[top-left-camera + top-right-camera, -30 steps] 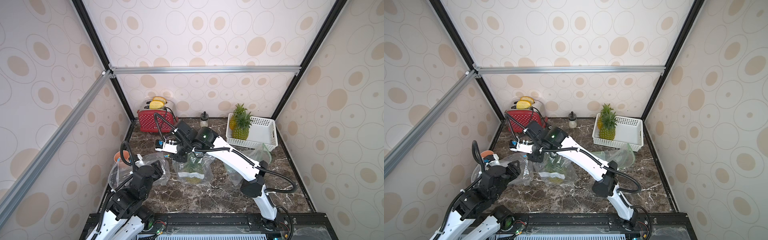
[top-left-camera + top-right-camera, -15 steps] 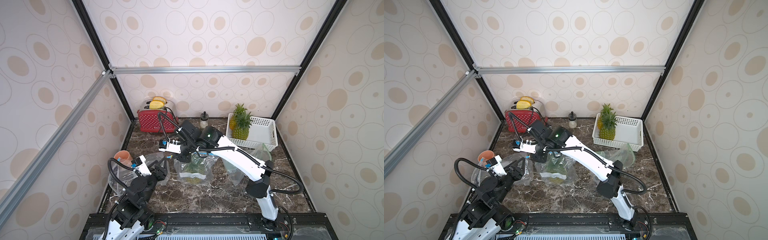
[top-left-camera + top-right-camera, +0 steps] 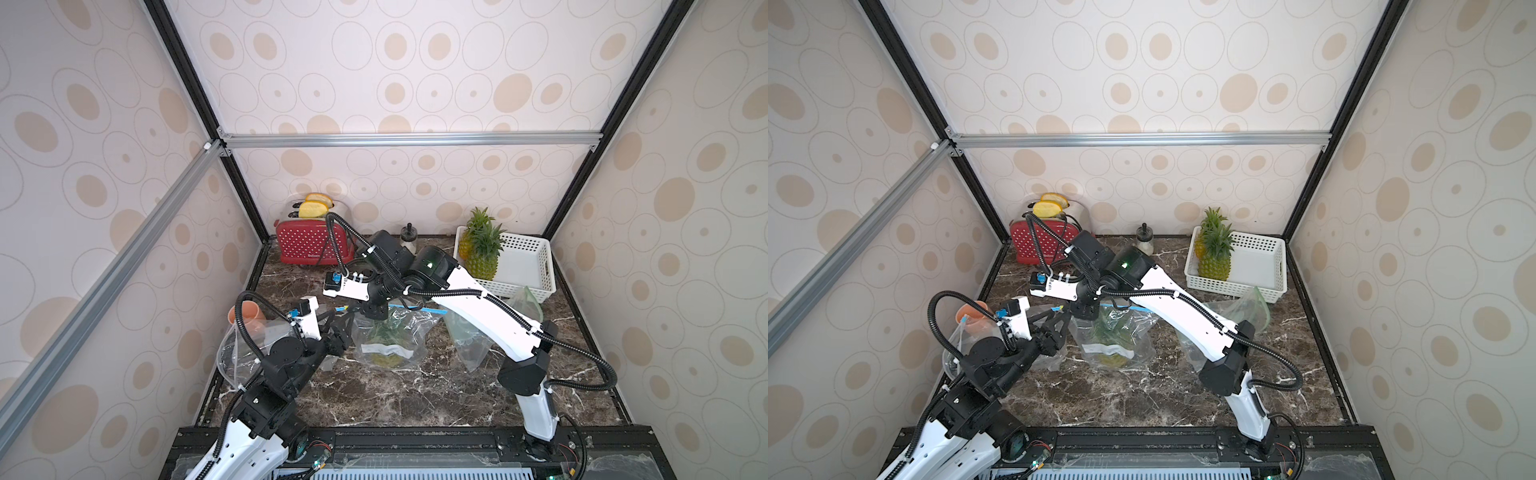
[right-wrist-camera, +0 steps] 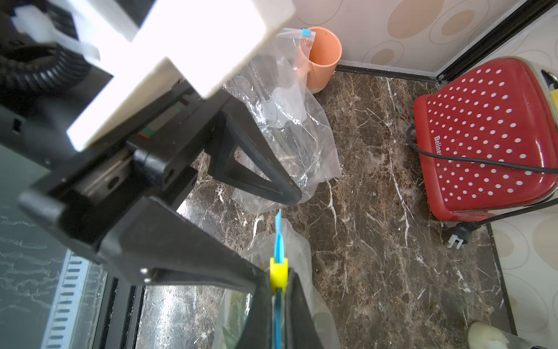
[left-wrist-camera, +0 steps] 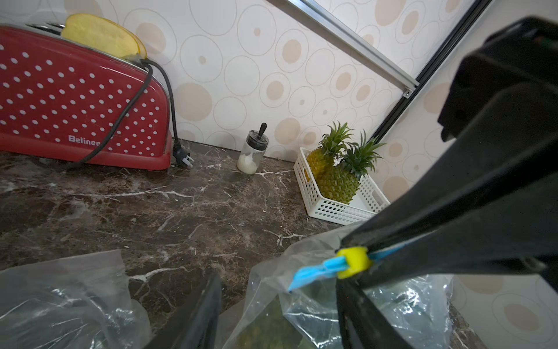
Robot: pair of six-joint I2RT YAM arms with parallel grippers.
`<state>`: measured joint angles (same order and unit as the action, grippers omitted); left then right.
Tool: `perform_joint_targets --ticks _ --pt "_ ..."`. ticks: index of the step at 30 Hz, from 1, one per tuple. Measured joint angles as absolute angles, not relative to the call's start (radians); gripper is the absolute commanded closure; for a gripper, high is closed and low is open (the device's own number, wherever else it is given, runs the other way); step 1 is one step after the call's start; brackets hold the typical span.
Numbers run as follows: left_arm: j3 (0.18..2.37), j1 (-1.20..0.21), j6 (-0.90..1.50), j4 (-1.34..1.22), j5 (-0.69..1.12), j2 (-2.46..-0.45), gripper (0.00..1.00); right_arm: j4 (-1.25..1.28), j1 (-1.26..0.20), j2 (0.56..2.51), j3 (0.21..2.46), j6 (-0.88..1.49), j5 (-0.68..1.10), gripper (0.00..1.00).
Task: Open the zip-top bag and take out the pineapple
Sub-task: Unzip the zipper on the zipper food storage bag.
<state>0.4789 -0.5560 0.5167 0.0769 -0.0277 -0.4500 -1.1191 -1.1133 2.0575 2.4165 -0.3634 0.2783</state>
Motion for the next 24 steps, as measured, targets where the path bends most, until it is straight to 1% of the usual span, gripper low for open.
perform_joint_targets --ticks 8,9,13,16,20,24 --pt "0.527 -0.556 0.381 0.108 0.010 -0.487 0.41 -1.129 -1.108 2.055 2.417 -0.379 0.298 0.98" --pt "0.530 -0.556 0.364 0.109 0.014 -0.492 0.45 -1.132 -1.108 2.055 2.419 -0.381 0.300 0.98" --pt "0.532 -0.556 0.306 0.105 0.013 -0.515 0.74 -1.151 -1.108 2.055 2.430 -0.387 0.313 0.98" --pt "0.532 -0.556 0.285 0.097 0.009 -0.535 0.87 -1.163 -1.108 2.055 2.430 -0.391 0.315 0.98" --pt "0.532 -0.556 0.267 0.080 0.006 -0.553 0.99 -1.174 -1.108 2.055 2.431 -0.395 0.312 0.98" --pt "0.532 -0.556 0.263 0.073 -0.001 -0.555 1.00 -1.176 -1.108 2.055 2.433 -0.398 0.310 0.98"
